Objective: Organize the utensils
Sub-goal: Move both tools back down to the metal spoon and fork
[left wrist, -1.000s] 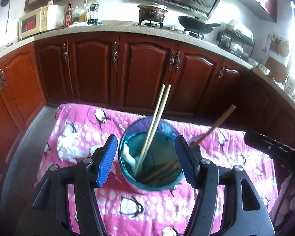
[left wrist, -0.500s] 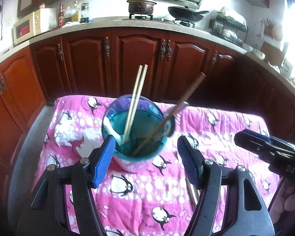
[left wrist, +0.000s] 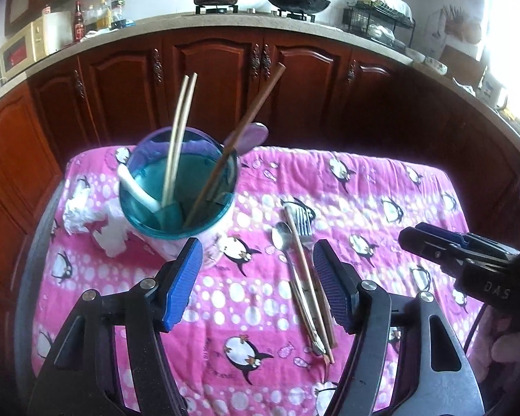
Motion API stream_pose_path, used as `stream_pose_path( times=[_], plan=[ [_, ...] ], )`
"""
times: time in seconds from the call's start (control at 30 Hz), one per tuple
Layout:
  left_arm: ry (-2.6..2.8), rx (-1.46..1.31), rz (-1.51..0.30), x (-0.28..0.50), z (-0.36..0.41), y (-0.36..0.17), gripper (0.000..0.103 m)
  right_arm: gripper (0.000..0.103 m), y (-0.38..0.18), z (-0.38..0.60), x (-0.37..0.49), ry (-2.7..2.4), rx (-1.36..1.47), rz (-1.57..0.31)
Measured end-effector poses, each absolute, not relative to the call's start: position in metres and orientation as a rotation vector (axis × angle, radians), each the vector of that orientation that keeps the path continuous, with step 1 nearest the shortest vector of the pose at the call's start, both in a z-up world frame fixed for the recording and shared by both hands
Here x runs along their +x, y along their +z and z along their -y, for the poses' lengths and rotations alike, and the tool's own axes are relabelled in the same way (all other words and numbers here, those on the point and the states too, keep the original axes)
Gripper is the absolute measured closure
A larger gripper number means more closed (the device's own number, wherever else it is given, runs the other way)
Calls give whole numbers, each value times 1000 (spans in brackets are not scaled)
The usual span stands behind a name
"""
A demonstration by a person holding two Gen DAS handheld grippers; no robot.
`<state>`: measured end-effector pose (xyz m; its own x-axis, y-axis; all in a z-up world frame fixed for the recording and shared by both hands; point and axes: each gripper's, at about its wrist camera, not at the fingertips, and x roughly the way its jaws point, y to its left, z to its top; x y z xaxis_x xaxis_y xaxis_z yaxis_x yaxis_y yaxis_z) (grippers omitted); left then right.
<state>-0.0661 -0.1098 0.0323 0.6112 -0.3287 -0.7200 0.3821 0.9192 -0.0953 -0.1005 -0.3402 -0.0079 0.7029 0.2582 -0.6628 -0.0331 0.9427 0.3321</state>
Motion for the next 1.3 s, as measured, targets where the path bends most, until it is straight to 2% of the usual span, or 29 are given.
stream_pose_path(
  times=[0.27, 0.47, 0.73, 1.03, 1.13, 1.2, 1.3],
  plan=[
    [-437, 30, -912, -62, 111, 5, 36, 61, -44, 348, -85, 193, 349, -848],
    [-424, 27, -979, -56, 108, -20, 36, 74, -82, 331, -46, 259, 347, -926],
    [-439, -31, -1039, -43, 108, -43, 36, 75, -120, 340, 9, 208, 411, -974],
    [-473, -62, -1094, -23, 137, -68, 37, 76, -126, 336, 47, 252, 347, -947],
    [-471, -54, -1116, -13, 149, -77, 37, 92, -129, 337, 53, 281, 353, -954],
    [-470, -50, -1125, -9, 154, -82, 40, 97, -128, 338, 52, 292, 351, -945],
    [-467, -47, -1153, -1, 163, -90, 54, 97, -126, 339, 46, 300, 336, -939]
  ],
)
